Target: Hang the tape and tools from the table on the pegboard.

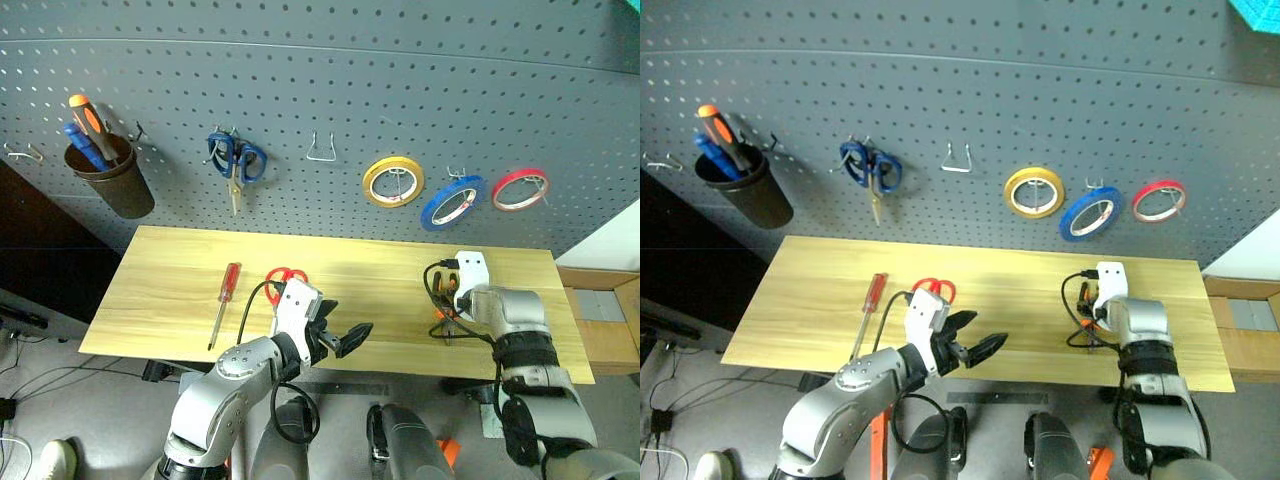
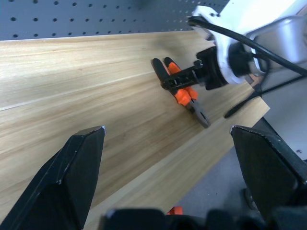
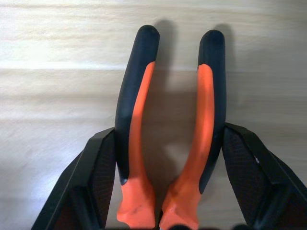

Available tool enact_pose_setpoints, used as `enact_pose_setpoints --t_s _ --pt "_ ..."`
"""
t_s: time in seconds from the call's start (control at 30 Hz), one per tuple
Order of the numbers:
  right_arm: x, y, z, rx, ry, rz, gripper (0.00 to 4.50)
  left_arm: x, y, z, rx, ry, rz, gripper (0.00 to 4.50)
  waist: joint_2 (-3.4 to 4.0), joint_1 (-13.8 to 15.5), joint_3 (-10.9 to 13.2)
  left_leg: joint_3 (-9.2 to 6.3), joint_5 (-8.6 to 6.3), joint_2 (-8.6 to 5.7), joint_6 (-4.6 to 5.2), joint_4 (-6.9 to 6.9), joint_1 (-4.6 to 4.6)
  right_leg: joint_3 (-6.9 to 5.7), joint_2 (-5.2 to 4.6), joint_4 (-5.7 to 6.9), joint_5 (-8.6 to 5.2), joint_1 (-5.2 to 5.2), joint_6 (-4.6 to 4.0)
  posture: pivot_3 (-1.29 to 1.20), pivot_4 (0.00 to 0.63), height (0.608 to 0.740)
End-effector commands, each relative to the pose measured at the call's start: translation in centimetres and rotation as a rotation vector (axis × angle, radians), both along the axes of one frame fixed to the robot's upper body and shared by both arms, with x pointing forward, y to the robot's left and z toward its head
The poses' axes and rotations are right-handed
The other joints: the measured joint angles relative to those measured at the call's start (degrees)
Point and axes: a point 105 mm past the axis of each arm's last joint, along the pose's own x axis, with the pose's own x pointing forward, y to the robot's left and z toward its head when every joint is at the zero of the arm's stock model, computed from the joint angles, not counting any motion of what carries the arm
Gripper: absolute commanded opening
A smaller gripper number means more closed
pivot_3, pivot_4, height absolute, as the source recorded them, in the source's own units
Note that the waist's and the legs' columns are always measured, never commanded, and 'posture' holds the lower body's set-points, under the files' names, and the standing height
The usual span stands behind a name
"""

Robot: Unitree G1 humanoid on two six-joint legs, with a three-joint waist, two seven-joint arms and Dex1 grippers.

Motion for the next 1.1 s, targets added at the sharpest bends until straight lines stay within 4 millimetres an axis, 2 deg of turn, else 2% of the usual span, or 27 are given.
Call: enact_pose_setpoints --t_s 0.03,0.13,0.23,0.33,0.53,0.6,0.77,0.93,1.0,1.1 --pt "-1.6 3.3 4.7 0.041 -0.199 0.239 2.76 0.1 0.2 1.1 -0.029 -0.052 0.000 4.50 0.07 0.01 -0.04 0.00 -0.02 0.00 -0.04 -0.01 -0.04 0.00 0.00 0.02 0.00 -0.06 0.00 0.13 0.216 0.740" --pt "-3.4 5.3 6.8 0.067 -0.307 0.371 2.76 0.2 0.5 1.1 -0.033 -0.056 0.004 4.50 0.21 -0.20 -0.19 0.03 -0.09 0.00 -0.18 0.00 -0.19 0.02 0.00 0.07 -0.01 -0.26 0.02 0.10 0.183 0.740" --pt "-5.6 8.7 10.5 0.126 -0.487 0.506 2.76 -0.2 1.2 2.0 -0.025 -0.089 -0.004 4.50 0.20 -0.29 -0.37 0.02 -0.08 0.05 -0.28 0.03 -0.17 0.00 0.06 0.08 -0.01 -0.26 0.02 0.10 0.161 0.740" --pt "-5.8 11.1 13.3 0.146 -0.643 0.563 2.76 -0.1 2.1 3.3 -0.019 -0.136 0.030 4.50 0.15 -0.54 -0.78 -0.04 0.00 0.10 -0.45 0.02 -0.15 -0.03 0.14 0.16 -0.01 -0.30 0.02 0.09 0.134 0.740" --pt "-4.2 14.4 18.6 0.239 -0.852 0.577 2.76 1.0 3.3 6.5 0.006 -0.250 0.115 4.50 -0.23 -0.22 -2.28 -0.17 0.27 0.01 -0.69 0.14 -0.12 -0.08 0.13 0.31 0.04 -0.25 0.04 0.12 0.109 0.740" --pt "-3.0 14.9 21.1 0.268 -0.937 0.541 2.76 2.1 4.1 7.9 0.019 -0.300 0.187 4.50 -0.56 -0.09 -2.59 -0.22 0.34 0.01 -0.62 0.16 -0.10 -0.14 0.14 0.35 0.08 -0.22 0.01 0.13 0.109 0.740" --pt "0.2 17.1 26.1 0.277 -1.125 0.515 2.76 5.0 5.6 10.9 0.016 -0.396 0.340 4.50 -0.72 0.00 -2.87 -0.25 0.60 0.00 -0.50 0.15 -0.09 -0.16 0.19 0.42 0.34 -0.22 -0.12 0.18 0.115 0.740" --pt "3.0 17.3 28.3 0.252 -1.234 0.441 2.76 7.2 6.1 12.7 0.002 -0.441 0.447 4.50 -0.92 0.36 -3.06 -0.22 0.62 -0.02 -0.51 0.11 -0.10 -0.18 0.20 0.42 0.51 -0.23 -0.39 0.21 0.120 0.740" --pt "4.0 17.0 28.6 0.229 -1.262 0.407 2.76 8.1 6.7 12.7 -0.052 -0.402 0.512 4.50 -0.93 0.75 -3.06 -0.19 0.62 -0.04 -0.53 0.12 -0.11 -0.19 0.15 0.43 0.52 -0.22 -0.39 0.21 0.120 0.740" --pt "4.9 17.2 28.6 0.214 -1.280 0.392 2.76 8.4 6.3 12.6 -0.039 -0.407 0.501 4.50 -0.94 1.32 -3.07 -0.13 0.71 -0.01 -0.67 0.10 -0.12 -0.15 0.10 0.42 0.54 -0.25 -0.40 0.23 0.139 0.740"
